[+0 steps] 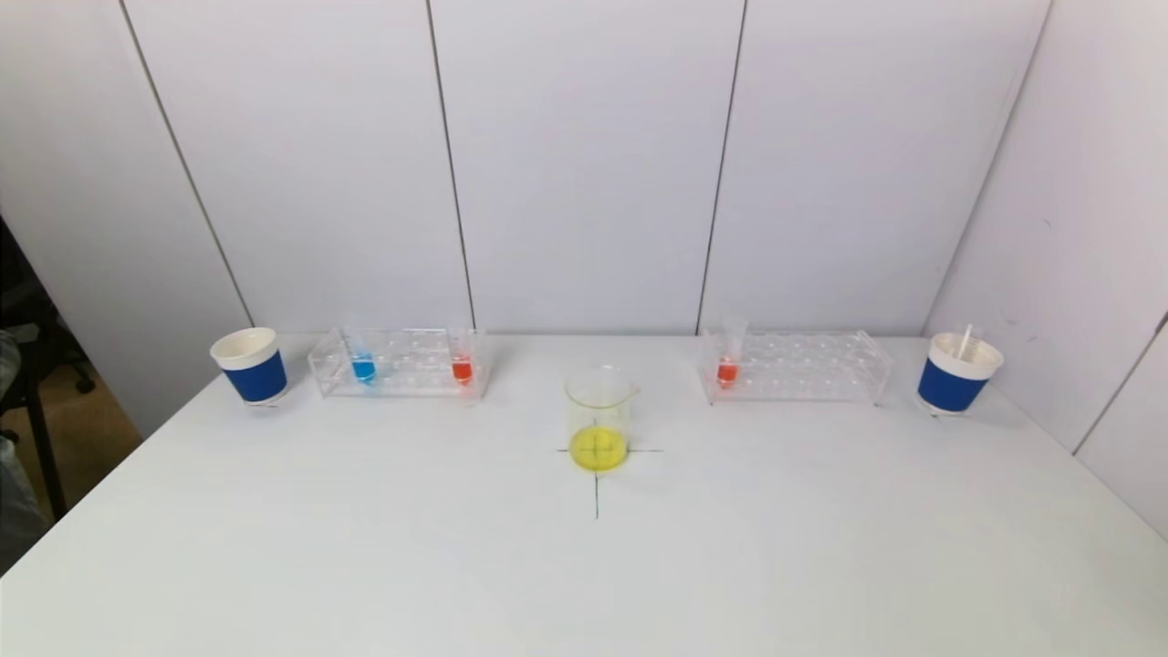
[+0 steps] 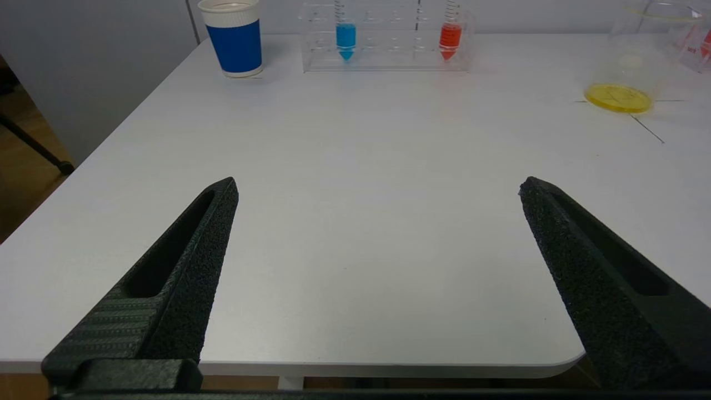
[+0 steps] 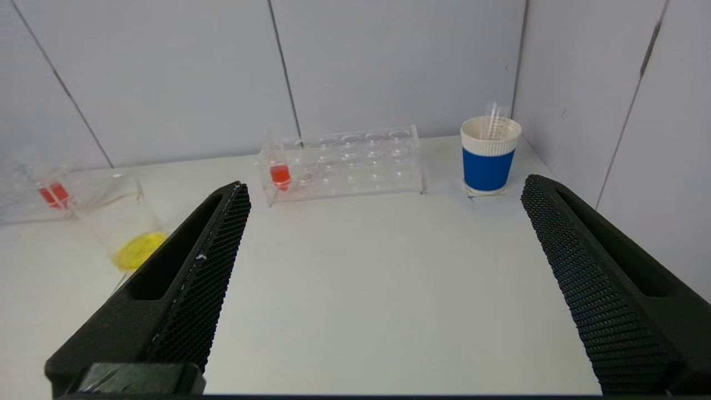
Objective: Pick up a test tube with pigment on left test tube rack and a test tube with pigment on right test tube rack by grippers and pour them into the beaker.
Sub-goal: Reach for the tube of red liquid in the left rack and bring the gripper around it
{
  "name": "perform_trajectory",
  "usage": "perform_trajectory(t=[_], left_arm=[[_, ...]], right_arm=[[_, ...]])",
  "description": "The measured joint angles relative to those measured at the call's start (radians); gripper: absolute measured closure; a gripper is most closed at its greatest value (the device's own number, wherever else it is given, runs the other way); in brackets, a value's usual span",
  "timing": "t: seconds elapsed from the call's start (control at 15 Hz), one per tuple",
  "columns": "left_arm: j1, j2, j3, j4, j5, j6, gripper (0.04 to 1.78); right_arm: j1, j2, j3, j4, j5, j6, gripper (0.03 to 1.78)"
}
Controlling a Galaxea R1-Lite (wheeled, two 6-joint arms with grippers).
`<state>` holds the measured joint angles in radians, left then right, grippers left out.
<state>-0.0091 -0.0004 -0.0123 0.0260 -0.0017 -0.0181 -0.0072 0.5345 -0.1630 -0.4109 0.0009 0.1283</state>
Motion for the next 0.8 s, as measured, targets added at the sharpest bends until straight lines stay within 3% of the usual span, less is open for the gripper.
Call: perform_trajectory(t=[0.13,0.33,0.53,0.8], left_arm=[[0.000,0.000,0.000,0.000,0.000,0.000,0.05],[0.000,0.000,0.000,0.000,0.000,0.000,0.05],[0.000,0.000,0.000,0.000,0.000,0.000,0.05],[0.000,0.000,0.000,0.000,0.000,0.000,0.05]], right_arm=[[0.000,-0.157,0.001,0.170,0.014,0.001,0.04],[-0.001,-0.331,0.006,0.333,0.014,-0.001,0.04],[0.001,-0.462,0.047,0.337,0.014,-0.023,0.04],[0.003,-0.525,0.129,0.197,0.006,-0.080,0.04]])
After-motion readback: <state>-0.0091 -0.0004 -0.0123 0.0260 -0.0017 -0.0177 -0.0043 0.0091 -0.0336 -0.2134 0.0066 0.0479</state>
